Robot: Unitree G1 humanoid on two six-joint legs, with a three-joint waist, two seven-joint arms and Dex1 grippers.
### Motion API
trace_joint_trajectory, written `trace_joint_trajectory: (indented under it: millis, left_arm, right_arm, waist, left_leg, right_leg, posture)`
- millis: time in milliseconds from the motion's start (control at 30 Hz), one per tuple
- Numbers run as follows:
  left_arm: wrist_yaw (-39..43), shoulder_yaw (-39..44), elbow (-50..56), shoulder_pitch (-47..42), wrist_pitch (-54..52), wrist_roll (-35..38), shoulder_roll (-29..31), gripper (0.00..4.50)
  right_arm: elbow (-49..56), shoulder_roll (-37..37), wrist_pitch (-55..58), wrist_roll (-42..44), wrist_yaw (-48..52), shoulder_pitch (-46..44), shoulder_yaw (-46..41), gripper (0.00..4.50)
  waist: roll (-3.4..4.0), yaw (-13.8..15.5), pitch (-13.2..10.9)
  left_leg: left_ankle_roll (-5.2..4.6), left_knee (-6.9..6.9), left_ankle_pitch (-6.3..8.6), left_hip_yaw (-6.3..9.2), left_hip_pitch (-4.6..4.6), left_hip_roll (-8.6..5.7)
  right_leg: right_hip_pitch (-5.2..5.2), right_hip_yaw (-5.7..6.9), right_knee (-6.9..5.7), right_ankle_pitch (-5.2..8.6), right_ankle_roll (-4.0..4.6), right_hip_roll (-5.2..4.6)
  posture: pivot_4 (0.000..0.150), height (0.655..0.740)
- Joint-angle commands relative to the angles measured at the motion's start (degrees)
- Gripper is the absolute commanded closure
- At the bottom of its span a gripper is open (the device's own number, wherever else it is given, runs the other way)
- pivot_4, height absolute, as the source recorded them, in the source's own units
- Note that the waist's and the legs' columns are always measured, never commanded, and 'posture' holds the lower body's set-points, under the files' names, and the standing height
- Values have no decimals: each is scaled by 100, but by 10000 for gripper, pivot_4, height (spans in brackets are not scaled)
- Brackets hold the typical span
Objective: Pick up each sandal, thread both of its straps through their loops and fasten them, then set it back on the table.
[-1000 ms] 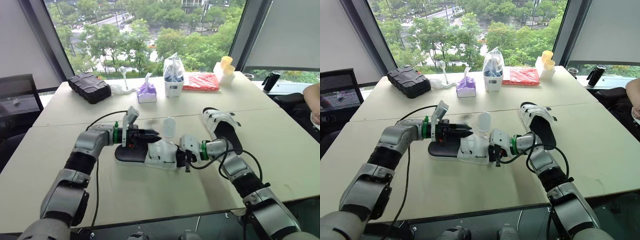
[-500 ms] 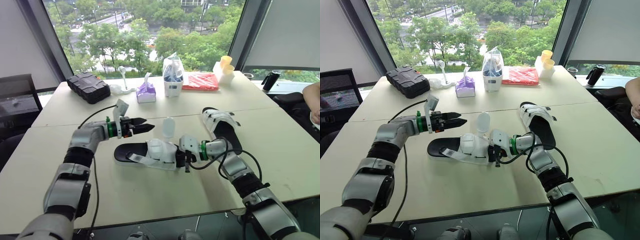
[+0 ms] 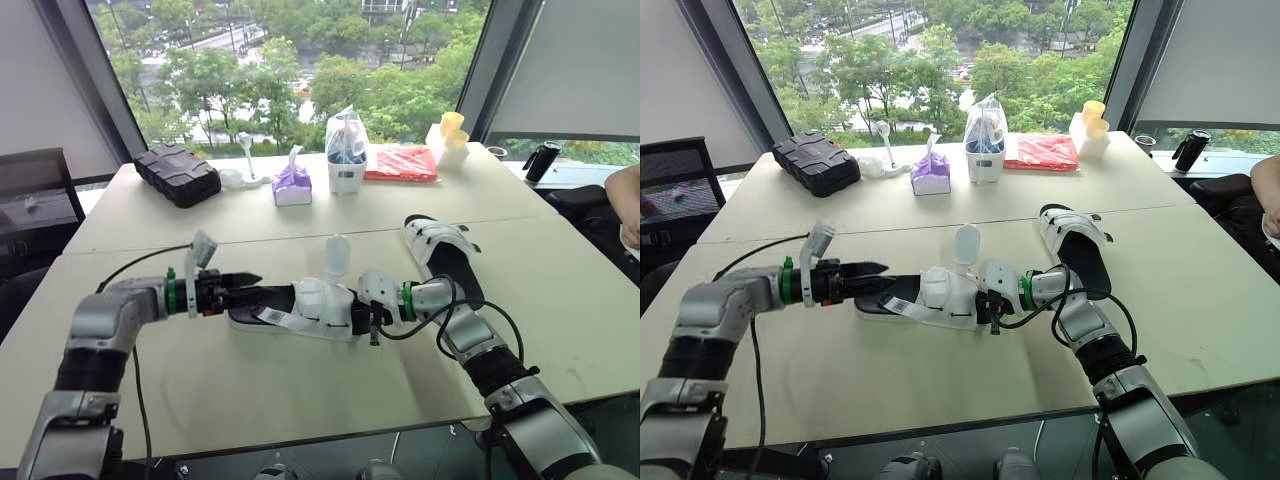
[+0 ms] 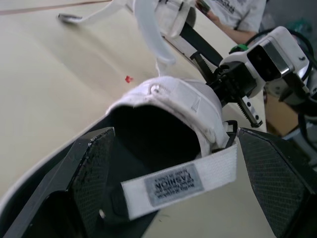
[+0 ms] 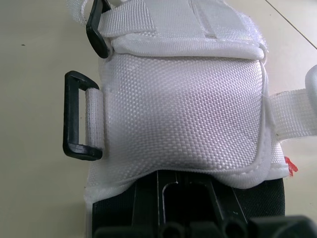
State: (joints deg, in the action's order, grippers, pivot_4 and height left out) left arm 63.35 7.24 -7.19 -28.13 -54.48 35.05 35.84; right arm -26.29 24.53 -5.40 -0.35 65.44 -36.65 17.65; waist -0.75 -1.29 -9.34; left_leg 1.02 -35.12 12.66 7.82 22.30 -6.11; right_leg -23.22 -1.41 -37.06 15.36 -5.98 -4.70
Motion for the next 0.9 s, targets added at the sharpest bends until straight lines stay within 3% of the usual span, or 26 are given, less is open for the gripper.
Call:
trace_joint_trajectory:
  millis: [33, 333, 767, 900]
  left_arm:
    - [-431, 493, 712, 328, -509, 486, 28, 4059]
    - [-1435, 676, 964, 866, -103, 392, -402, 4059]
    - [-2259, 137, 1204, 1465, 578, -25, -1032, 4059]
    - [-2274, -117, 1299, 1662, 772, -254, -926, 16660]
  right_arm:
    - [-374, 9, 143, -349, 74, 214, 357, 45000]
    - [-468, -19, 102, -361, 108, 148, 376, 45000]
    - [-472, -10, 98, -368, 130, 126, 362, 45000]
    - [-468, -17, 106, -375, 131, 124, 352, 45000]
  waist:
    - [-1, 11, 0]
    - [-1, 22, 1]
    - [7, 41, 28]
    - [10, 37, 32]
  left_leg:
    - [0, -1, 0, 0, 0, 0]
    - [2, -2, 1, 0, -6, 1]
    - [3, -2, 1, -4, -16, 1]
    - [3, 1, 2, -4, -25, 1]
  right_leg:
    - [1, 0, 0, 0, 0, 0]
    - [8, 0, 3, 0, 4, -1]
    - [20, -1, 9, 0, 6, -4]
    - [30, -1, 13, 2, 10, -4]
  posture:
    - [1500, 7400]
    - [1500, 7400]
    - [1500, 7400]
    - [1500, 7400]
